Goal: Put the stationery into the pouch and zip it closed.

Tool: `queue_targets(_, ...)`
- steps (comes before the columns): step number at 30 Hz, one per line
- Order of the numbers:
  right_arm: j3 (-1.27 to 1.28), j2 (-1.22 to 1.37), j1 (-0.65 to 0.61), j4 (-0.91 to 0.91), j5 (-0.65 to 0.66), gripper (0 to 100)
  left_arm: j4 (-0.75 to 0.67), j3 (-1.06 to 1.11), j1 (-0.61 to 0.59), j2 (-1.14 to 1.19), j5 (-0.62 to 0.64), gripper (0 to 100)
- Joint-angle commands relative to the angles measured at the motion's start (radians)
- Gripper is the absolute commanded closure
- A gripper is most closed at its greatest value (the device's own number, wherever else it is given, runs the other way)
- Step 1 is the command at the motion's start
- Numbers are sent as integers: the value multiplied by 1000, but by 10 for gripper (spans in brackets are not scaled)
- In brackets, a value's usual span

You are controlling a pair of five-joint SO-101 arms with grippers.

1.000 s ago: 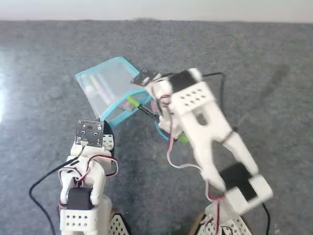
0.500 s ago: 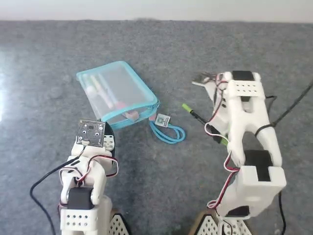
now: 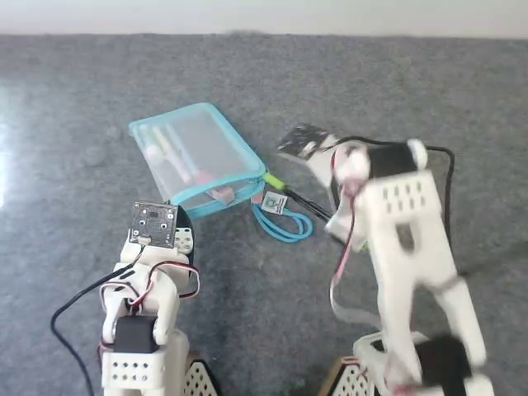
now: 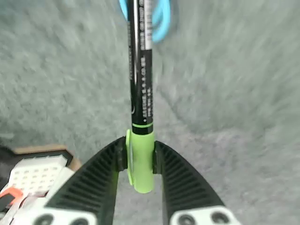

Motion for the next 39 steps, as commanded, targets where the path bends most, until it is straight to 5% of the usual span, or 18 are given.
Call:
queue_targets(1,35,-88,-117,42,-44,991,-21,-12,0,-2,9,988)
queue_targets(8,9,59,-259,41,-143,991,-20,-12,0,-2,9,988)
queue_targets(21,-100,143,-239,38,-193,991,-20,-12,-2,-2,9,988)
queue_targets(39,-417,573,-246,38,-230,991,-20,-12,0,-2,9,988)
